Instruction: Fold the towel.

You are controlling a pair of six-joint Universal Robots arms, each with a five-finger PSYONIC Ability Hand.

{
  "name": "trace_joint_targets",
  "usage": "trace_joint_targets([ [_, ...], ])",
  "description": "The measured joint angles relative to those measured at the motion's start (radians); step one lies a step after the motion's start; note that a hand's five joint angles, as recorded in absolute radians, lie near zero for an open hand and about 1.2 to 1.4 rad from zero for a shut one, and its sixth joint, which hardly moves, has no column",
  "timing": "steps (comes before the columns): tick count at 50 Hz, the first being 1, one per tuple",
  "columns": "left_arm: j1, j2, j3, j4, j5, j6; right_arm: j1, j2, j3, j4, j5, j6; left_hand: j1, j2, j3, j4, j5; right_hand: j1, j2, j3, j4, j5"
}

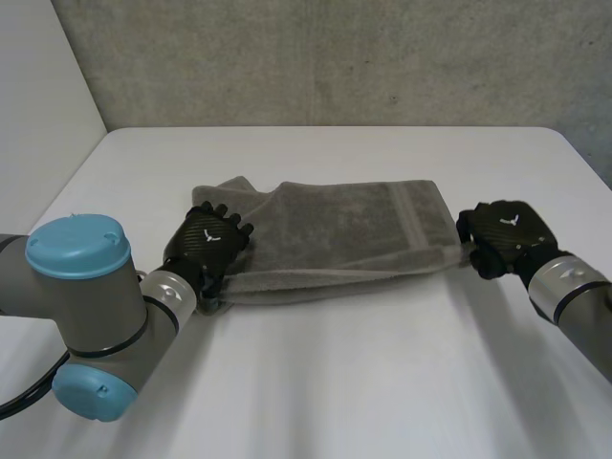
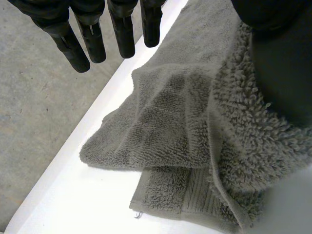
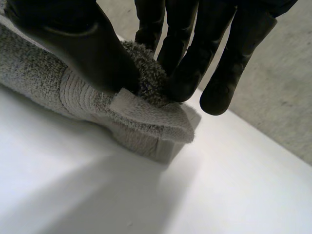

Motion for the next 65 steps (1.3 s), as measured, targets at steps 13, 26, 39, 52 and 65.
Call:
trace_joint_targets([
  [13, 0.011, 0.1, -0.002, -0.082, 0.031, -0.082, -0.126, -0.003, -0.061, 0.009, 0.058, -0.022, -0.003, -0.002, -0.005, 0.0, -0.018, 0.003, 0.0, 0.0, 0.0, 0.005],
  [26, 0.082, 0.118, 0.024, -0.221, 0.156, -0.201, -0.141, 0.062, -0.092, 0.017, 0.132, -0.076, 0.025, 0.045, 0.058, 0.003, 0.069, 0.003, 0.0, 0.001, 0.0, 0.005],
  [39, 0.096, -0.035, 0.053, -0.188, 0.151, -0.193, -0.132, 0.066, -0.08, 0.016, 0.124, -0.074, 0.203, 0.21, 0.225, 0.211, 0.237, 0.003, 0.0, 0.003, 0.0, 0.005],
  [52, 0.091, -0.129, 0.108, -0.17, 0.148, -0.193, -0.132, 0.067, -0.075, 0.017, 0.122, -0.076, 0.577, 0.589, 0.6, 0.589, 0.599, 0.003, 0.0, 0.003, 0.0, 0.005],
  [65, 0.083, -0.135, 0.123, -0.15, 0.147, -0.205, -0.132, 0.068, -0.068, 0.016, 0.119, -0.078, 0.916, 0.927, 0.94, 0.913, 0.936, 0.003, 0.0, 0.003, 0.0, 0.005],
])
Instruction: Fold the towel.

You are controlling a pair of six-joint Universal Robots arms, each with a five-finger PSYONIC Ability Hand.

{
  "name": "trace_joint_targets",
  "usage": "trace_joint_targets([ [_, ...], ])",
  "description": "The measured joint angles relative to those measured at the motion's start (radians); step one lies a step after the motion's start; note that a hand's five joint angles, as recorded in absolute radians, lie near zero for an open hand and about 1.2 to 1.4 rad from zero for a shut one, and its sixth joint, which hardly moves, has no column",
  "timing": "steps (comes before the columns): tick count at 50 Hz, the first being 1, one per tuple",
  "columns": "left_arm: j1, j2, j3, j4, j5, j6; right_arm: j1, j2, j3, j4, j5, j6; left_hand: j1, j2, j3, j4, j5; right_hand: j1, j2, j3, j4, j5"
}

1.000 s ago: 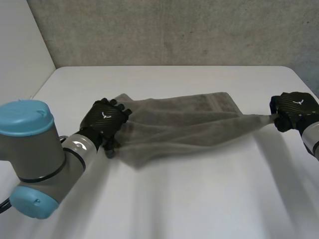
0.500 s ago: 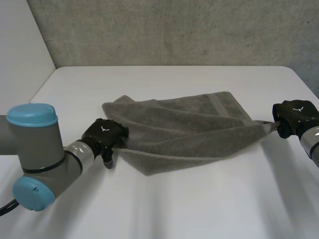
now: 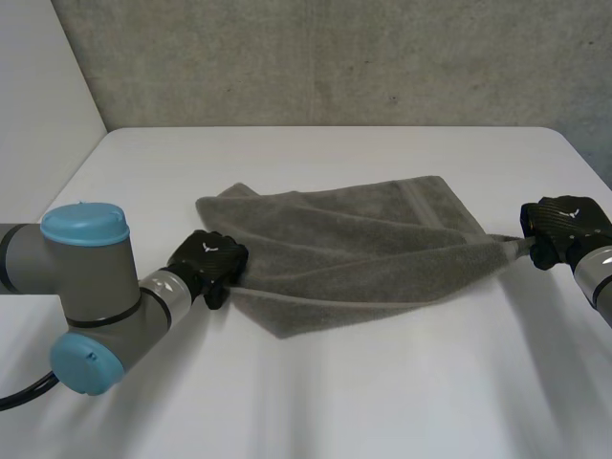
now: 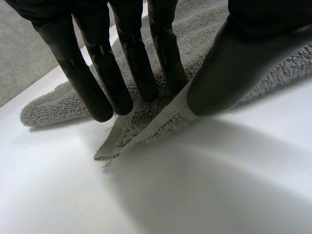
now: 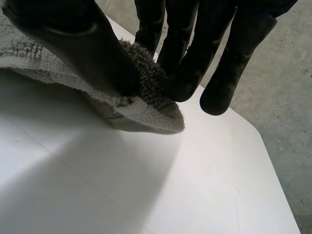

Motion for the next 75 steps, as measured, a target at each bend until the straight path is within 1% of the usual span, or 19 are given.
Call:
trace_joint_targets([
  [4, -0.001, 0.001, -0.005, 0.007, 0.0, -0.001, 0.0, 0.003, 0.0, 0.0, 0.0, -0.001, 0.175, 0.174, 0.179, 0.184, 0.179, 0.001, 0.0, 0.0, 0.0, 0.0],
  [8, -0.003, 0.002, -0.011, 0.008, 0.001, -0.001, 0.0, 0.006, 0.0, 0.0, 0.0, -0.004, 0.182, 0.187, 0.197, 0.195, 0.193, 0.001, 0.0, 0.0, 0.0, 0.0],
  [11, -0.006, 0.005, -0.017, 0.004, 0.002, -0.001, 0.0, 0.008, 0.0, 0.0, 0.001, -0.01, 0.114, 0.116, 0.112, 0.12, 0.121, 0.001, 0.0, 0.0, 0.0, 0.0],
  [16, -0.014, 0.011, -0.028, -0.001, 0.004, 0.002, 0.0, 0.011, 0.0, 0.0, 0.002, -0.021, -0.355, -0.346, -0.348, -0.344, -0.34, 0.001, 0.0, 0.0, 0.0, 0.0],
  [17, -0.016, 0.01, -0.03, -0.001, 0.005, 0.003, 0.0, 0.012, 0.0, 0.0, 0.002, -0.023, -0.387, -0.389, -0.391, -0.382, -0.382, 0.001, 0.0, 0.0, 0.0, 0.0],
  [26, -0.022, -0.005, -0.026, 0.006, 0.01, 0.01, 0.0, 0.013, 0.0, 0.0, 0.002, -0.026, -0.399, -0.402, -0.408, -0.39, -0.404, 0.001, 0.0, 0.0, 0.0, 0.0],
  [31, -0.022, -0.023, -0.012, 0.008, 0.009, 0.011, -0.001, 0.013, 0.0, 0.0, 0.003, -0.025, -0.211, -0.212, -0.212, -0.197, -0.212, 0.001, 0.0, 0.0, 0.0, 0.0],
  [33, -0.022, -0.03, -0.001, 0.008, 0.006, 0.01, -0.001, 0.013, 0.0, 0.0, 0.003, -0.025, 0.023, 0.025, 0.008, 0.023, -0.023, 0.001, 0.0, 0.0, 0.0, 0.001],
  [34, -0.022, -0.03, 0.002, 0.008, 0.005, 0.01, -0.001, 0.013, 0.0, 0.0, 0.003, -0.025, 0.096, 0.095, 0.098, 0.115, 0.071, 0.001, 0.0, 0.0, 0.0, 0.0],
  [35, -0.021, -0.031, 0.01, 0.008, 0.004, 0.008, -0.001, 0.012, 0.0, 0.0, 0.004, -0.024, 0.231, 0.228, 0.231, 0.235, 0.209, 0.001, 0.0, 0.0, 0.0, 0.0],
  [37, -0.02, -0.03, 0.021, 0.008, 0.001, 0.005, -0.001, 0.012, 0.0, 0.001, 0.004, -0.023, 0.274, 0.303, 0.318, 0.319, 0.295, 0.001, 0.0, 0.001, 0.0, 0.0],
  [45, -0.007, 0.039, 0.052, 0.008, -0.005, -0.028, 0.002, -0.051, -0.007, 0.027, 0.005, -0.018, 0.274, 0.307, 0.336, 0.324, 0.297, 0.001, 0.0, 0.001, 0.0, 0.0],
  [55, 0.045, 0.289, 0.044, 0.006, -0.005, -0.101, 0.005, -0.26, -0.107, 0.174, -0.018, -0.01, 0.274, 0.307, 0.337, 0.324, 0.297, 0.001, 0.0, 0.001, 0.0, 0.0],
  [61, 0.088, 0.451, 0.056, 0.0, -0.005, -0.107, -0.001, -0.359, -0.272, 0.365, -0.046, -0.022, 0.274, 0.307, 0.337, 0.324, 0.297, 0.001, 0.0, 0.001, 0.005, 0.0],
  [64, 0.101, 0.494, 0.075, -0.007, -0.004, -0.104, -0.004, -0.374, -0.354, 0.457, -0.054, -0.045, 0.274, 0.307, 0.337, 0.324, 0.297, 0.001, 0.0, 0.001, 0.005, 0.0],
  [68, 0.116, 0.524, 0.115, -0.038, -0.002, -0.1, -0.004, -0.365, -0.475, 0.587, -0.051, -0.132, 0.274, 0.317, 0.337, 0.324, 0.297, 0.001, 0.0, 0.001, 0.005, 0.0],
  [70, 0.119, 0.525, 0.124, -0.047, -0.002, -0.099, -0.004, -0.359, -0.501, 0.616, -0.048, -0.159, 0.274, 0.318, 0.337, 0.324, 0.297, 0.001, 0.0, 0.001, 0.005, 0.0],
  [73, 0.119, 0.482, 0.151, -0.088, -0.002, -0.082, 0.013, -0.311, -0.541, 0.671, -0.028, -0.235, 0.274, 0.321, 0.338, 0.324, 0.297, 0.001, 0.0, 0.001, 0.005, 0.0],
  [75, 0.115, 0.416, 0.179, -0.133, -0.003, -0.055, 0.041, -0.246, -0.571, 0.716, 0.003, -0.312, 0.274, 0.321, 0.339, 0.324, 0.297, 0.001, 0.0, 0.001, 0.005, 0.0],
])
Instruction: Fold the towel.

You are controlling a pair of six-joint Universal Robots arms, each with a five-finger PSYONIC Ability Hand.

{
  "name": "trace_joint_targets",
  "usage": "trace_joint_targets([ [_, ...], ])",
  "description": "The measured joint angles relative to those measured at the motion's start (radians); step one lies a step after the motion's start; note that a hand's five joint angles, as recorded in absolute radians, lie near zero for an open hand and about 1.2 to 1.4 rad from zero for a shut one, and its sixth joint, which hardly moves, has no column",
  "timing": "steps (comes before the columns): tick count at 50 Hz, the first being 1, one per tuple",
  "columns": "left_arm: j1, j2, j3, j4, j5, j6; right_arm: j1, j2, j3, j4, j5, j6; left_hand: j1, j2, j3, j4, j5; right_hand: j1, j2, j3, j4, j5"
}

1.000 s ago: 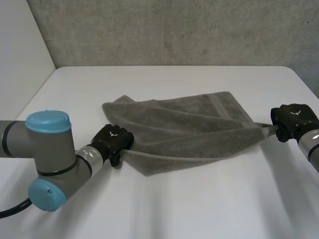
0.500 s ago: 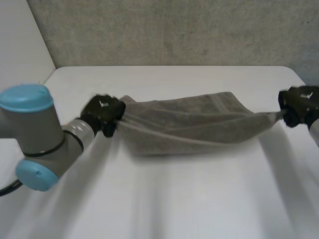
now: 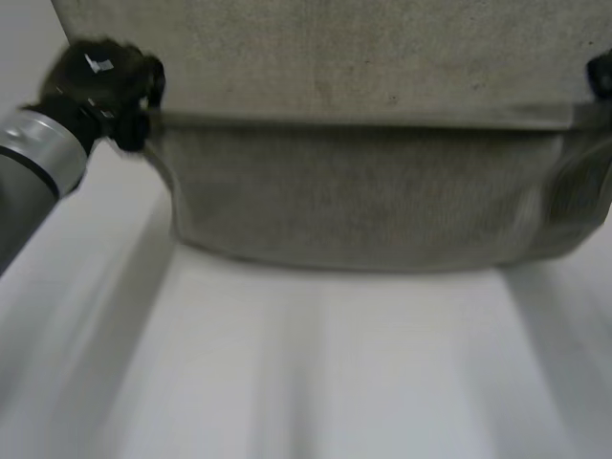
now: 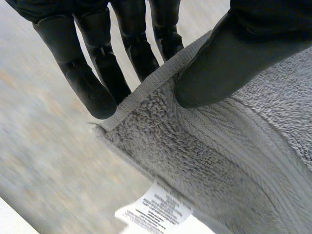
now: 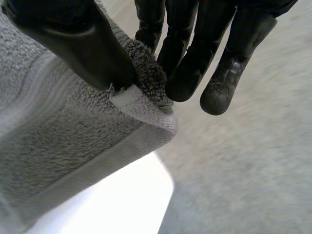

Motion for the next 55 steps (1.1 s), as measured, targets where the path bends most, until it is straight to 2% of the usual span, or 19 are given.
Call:
trace_joint_targets([
  [8, -0.028, -0.288, 0.152, -0.113, -0.039, 0.138, 0.116, 0.245, -0.078, 0.055, 0.103, -0.175, 0.0, 0.0, 0.002, 0.0, 0.0, 0.0, 0.0, 0.0, 0.0, 0.0],
  [15, -0.051, -0.441, 0.373, -0.077, -0.088, 0.215, 0.201, 0.439, -0.287, -0.025, 0.158, -0.222, 0.0, 0.0, 0.002, 0.0, 0.0, 0.0, 0.0, 0.0, 0.0, 0.0],
  [17, -0.056, -0.455, 0.434, -0.021, -0.095, 0.21, 0.219, 0.47, -0.351, -0.099, 0.174, -0.217, 0.0, 0.0, 0.003, 0.0, 0.0, 0.0, 0.0, 0.0, 0.0, 0.0],
  [21, -0.064, -0.437, 0.533, 0.164, -0.103, 0.151, 0.248, 0.483, -0.43, -0.392, 0.209, -0.177, 0.0, 0.0, 0.003, 0.0, 0.0, 0.0, 0.0, 0.0, 0.0, 0.0],
  [25, -0.063, -0.376, 0.572, 0.323, -0.106, 0.054, 0.261, 0.405, -0.396, -0.71, 0.227, -0.128, 0.0, 0.0, 0.003, 0.0, 0.0, 0.0, 0.0, 0.0, 0.0, 0.0],
  [28, -0.061, -0.34, 0.577, 0.378, -0.107, -0.012, 0.262, 0.329, -0.338, -0.854, 0.228, -0.102, 0.0, 0.0, 0.003, 0.0, 0.009, 0.0, 0.0, 0.001, 0.0, 0.0],
  [30, -0.06, -0.326, 0.575, 0.388, -0.106, -0.039, 0.261, 0.299, -0.311, -0.888, 0.226, -0.093, 0.0, 0.0, 0.003, 0.0, 0.009, 0.0, 0.0, 0.001, 0.0, 0.0],
  [37, -0.054, -0.318, 0.466, 0.332, -0.092, -0.095, 0.258, 0.266, -0.196, -0.734, 0.184, -0.073, 0.0, 0.0, 0.003, 0.0, 0.009, 0.0, 0.01, 0.001, 0.0, 0.0],
  [43, -0.049, -0.329, 0.247, 0.315, -0.059, -0.083, 0.253, 0.274, -0.027, -0.57, 0.134, -0.07, 0.0, 0.0, 0.003, 0.0, 0.009, 0.0, 0.01, 0.001, 0.0, 0.0],
  [48, -0.046, -0.349, 0.068, 0.329, -0.033, -0.038, 0.248, 0.295, 0.129, -0.533, 0.11, -0.069, 0.0, 0.0, 0.004, 0.0, 0.009, 0.0, 0.01, 0.001, 0.0, 0.0],
  [55, -0.046, -0.376, -0.109, 0.342, -0.017, 0.084, 0.243, 0.366, 0.283, -0.53, 0.111, -0.066, 0.0, 0.0, 0.004, 0.0, 0.009, 0.0, 0.01, 0.001, 0.0, 0.0],
])
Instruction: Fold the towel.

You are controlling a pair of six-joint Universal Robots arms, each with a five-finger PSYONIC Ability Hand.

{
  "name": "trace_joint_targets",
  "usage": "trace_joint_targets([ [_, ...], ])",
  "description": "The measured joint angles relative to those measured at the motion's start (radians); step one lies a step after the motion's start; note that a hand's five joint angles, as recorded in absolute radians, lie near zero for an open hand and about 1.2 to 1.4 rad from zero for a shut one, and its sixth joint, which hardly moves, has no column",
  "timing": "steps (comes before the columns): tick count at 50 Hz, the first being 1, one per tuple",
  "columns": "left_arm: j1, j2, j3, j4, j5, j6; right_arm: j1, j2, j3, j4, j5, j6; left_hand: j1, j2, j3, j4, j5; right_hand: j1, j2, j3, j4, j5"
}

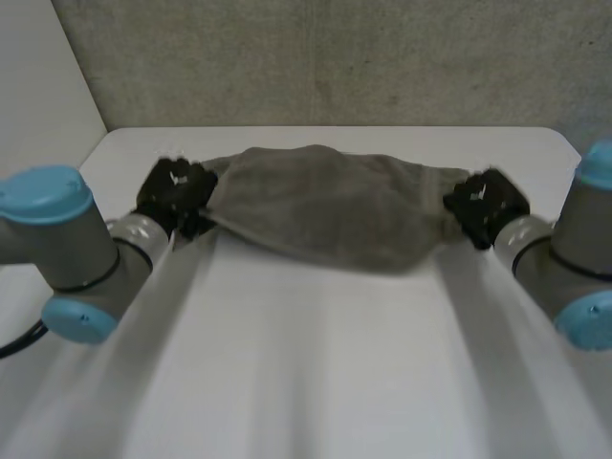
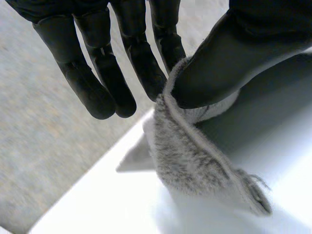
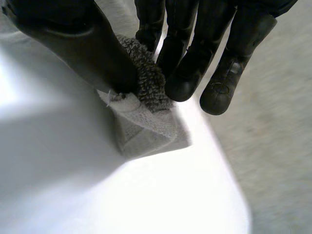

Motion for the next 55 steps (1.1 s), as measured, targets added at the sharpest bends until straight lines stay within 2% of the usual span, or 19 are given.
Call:
trace_joint_targets([
  [7, 0.001, 0.028, -0.093, -0.008, 0.001, 0.096, -0.01, -0.019, 0.087, -0.003, -0.001, 0.005, 0.0, 0.0, 0.0, 0.0, 0.0, 0.0, 0.0, 0.0, 0.0, 0.0],
  [16, 0.009, 0.221, -0.172, -0.013, 0.0, 0.127, -0.064, -0.268, 0.159, 0.009, -0.002, 0.067, 0.0, 0.0, 0.0, 0.0, 0.0, 0.0, 0.0, 0.0, 0.0, 0.0],
  [22, 0.021, 0.403, -0.219, -0.014, 0.001, 0.125, -0.127, -0.459, 0.154, 0.11, -0.02, 0.14, 0.0, 0.0, 0.0, 0.0, 0.0, 0.0, 0.0, 0.0, 0.0, 0.0],
  [30, 0.043, 0.609, -0.287, -0.011, 0.052, 0.125, -0.269, -0.592, 0.087, 0.363, -0.155, 0.154, 0.0, 0.0, 0.001, 0.0, 0.0, 0.0, 0.0, 0.0, 0.0, 0.0],
  [36, 0.069, 0.617, -0.313, -0.009, 0.121, 0.125, -0.342, -0.588, 0.071, 0.423, -0.237, 0.152, 0.0, 0.0, 0.001, 0.0, 0.0, 0.0, 0.0, 0.0, 0.0, 0.0],
  [40, 0.077, 0.512, -0.304, -0.014, 0.146, 0.127, -0.359, -0.515, 0.068, 0.424, -0.257, 0.151, 0.0, 0.0, 0.001, 0.0, 0.0, 0.0, 0.0, 0.0, 0.0, 0.0],
  [51, 0.069, 0.213, -0.178, -0.035, 0.145, 0.13, -0.338, -0.255, 0.006, 0.41, -0.236, 0.148, 0.0, 0.0, 0.001, 0.0, 0.0, 0.0, 0.0, 0.0, 0.0, 0.0],
  [55, 0.064, 0.151, -0.121, -0.046, 0.145, 0.13, -0.31, -0.195, -0.026, 0.395, -0.212, 0.147, 0.0, 0.0, 0.001, 0.0, 0.0, 0.0, 0.0, 0.0, 0.0, 0.0],
])
